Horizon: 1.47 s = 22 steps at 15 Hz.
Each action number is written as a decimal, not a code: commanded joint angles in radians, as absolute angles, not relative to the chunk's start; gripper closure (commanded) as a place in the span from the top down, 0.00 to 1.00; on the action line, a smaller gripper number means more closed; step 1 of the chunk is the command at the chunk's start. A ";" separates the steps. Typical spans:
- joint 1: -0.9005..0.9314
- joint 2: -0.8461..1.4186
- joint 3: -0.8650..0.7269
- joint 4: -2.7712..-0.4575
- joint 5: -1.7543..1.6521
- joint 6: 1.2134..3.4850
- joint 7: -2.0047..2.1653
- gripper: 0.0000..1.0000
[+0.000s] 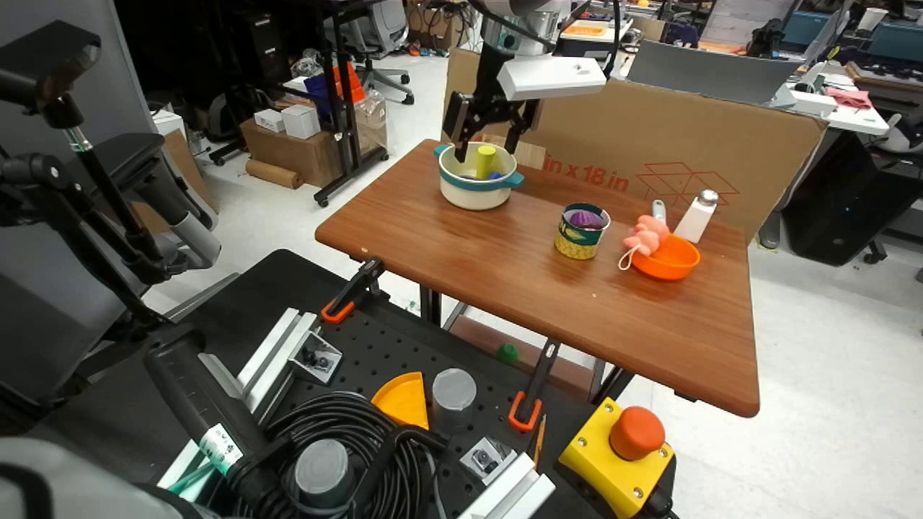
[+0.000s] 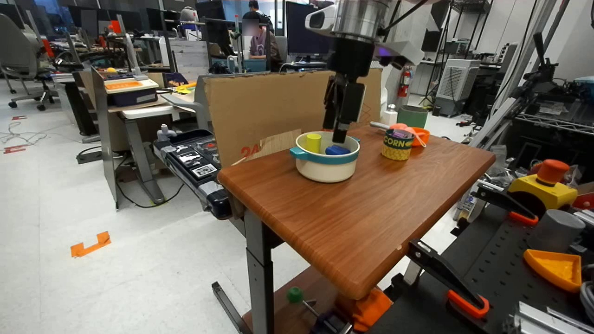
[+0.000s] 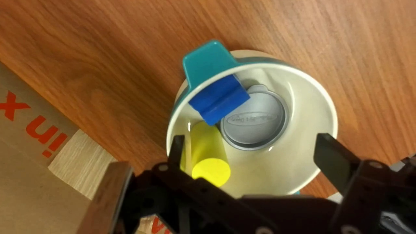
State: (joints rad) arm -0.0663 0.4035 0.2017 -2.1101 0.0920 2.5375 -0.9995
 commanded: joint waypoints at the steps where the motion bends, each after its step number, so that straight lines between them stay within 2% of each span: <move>1: -0.091 0.409 0.239 -2.100 0.133 2.533 -1.079 1.00; 10: -0.076 0.435 0.227 -2.085 0.111 2.524 -1.060 1.00; 22: -0.042 0.462 0.169 -2.081 -0.017 2.662 -0.887 1.00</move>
State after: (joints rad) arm -0.0623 0.4333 0.1915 -2.1038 0.0188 2.6355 -0.9254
